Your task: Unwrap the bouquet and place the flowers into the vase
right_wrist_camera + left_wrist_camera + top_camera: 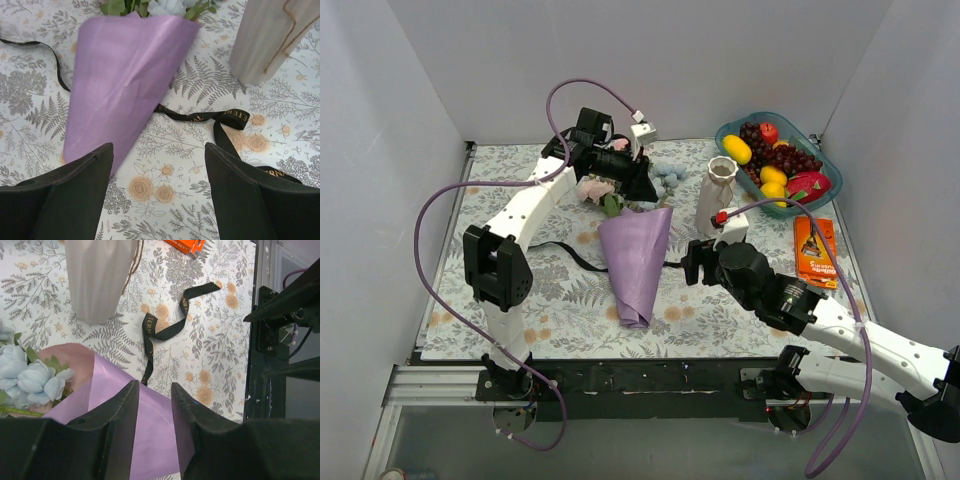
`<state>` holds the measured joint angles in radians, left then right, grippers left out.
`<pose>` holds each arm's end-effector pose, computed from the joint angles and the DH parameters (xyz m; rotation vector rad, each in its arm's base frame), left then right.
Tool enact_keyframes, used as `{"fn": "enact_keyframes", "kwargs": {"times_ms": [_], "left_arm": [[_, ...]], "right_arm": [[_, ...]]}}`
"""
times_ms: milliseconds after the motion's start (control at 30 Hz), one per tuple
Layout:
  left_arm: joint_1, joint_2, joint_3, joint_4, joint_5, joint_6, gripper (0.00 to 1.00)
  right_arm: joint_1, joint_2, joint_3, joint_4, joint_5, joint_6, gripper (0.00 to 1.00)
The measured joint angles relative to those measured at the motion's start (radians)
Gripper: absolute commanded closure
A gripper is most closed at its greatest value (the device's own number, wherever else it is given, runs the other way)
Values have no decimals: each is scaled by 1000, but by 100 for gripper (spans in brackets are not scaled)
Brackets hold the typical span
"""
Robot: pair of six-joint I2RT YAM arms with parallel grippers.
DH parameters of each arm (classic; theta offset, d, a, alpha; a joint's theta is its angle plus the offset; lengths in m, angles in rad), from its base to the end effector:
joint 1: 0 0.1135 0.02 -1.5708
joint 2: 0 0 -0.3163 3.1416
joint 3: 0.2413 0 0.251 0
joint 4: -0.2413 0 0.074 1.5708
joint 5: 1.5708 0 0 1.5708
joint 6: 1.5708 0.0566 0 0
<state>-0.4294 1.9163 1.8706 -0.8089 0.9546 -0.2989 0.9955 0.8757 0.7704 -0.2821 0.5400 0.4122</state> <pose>0.3839 -0.2266 0.3794 0.6217 2.3711 -1.4838 0.1221 0.1348 0.3442 -0.2069 1.9123 0.4234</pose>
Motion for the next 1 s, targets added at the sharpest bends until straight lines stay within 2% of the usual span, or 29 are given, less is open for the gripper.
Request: {"fn": "enact_keyframes", "kwargs": {"times_ms": [200, 300, 367, 433, 567, 733, 900, 1000], "left_arm": [[-48, -8, 55, 3, -108, -85, 60], [-47, -37, 35, 18, -167, -104, 34], [-29, -85, -29, 38, -185, -95, 13], [11, -137, -117, 35, -174, -60, 8], [130, -137, -224, 14, -118, 24, 6], [249, 10, -232, -31, -36, 150, 7], [249, 116, -203, -100, 63, 252, 12], [240, 163, -132, -183, 123, 330, 14]], "right_arm": [[0, -13, -38, -8, 2, 0, 18], [0, -12, -40, -11, 5, -1, 15], [3, -11, -40, -16, 11, -2, 15], [7, -11, -40, -23, 18, -5, 15], [14, -21, -40, -34, 24, -22, 15], [15, -43, -40, -39, 26, -32, 16], [16, -48, -40, -53, 27, -38, 17], [16, -48, -40, -61, 30, -39, 17]]}}
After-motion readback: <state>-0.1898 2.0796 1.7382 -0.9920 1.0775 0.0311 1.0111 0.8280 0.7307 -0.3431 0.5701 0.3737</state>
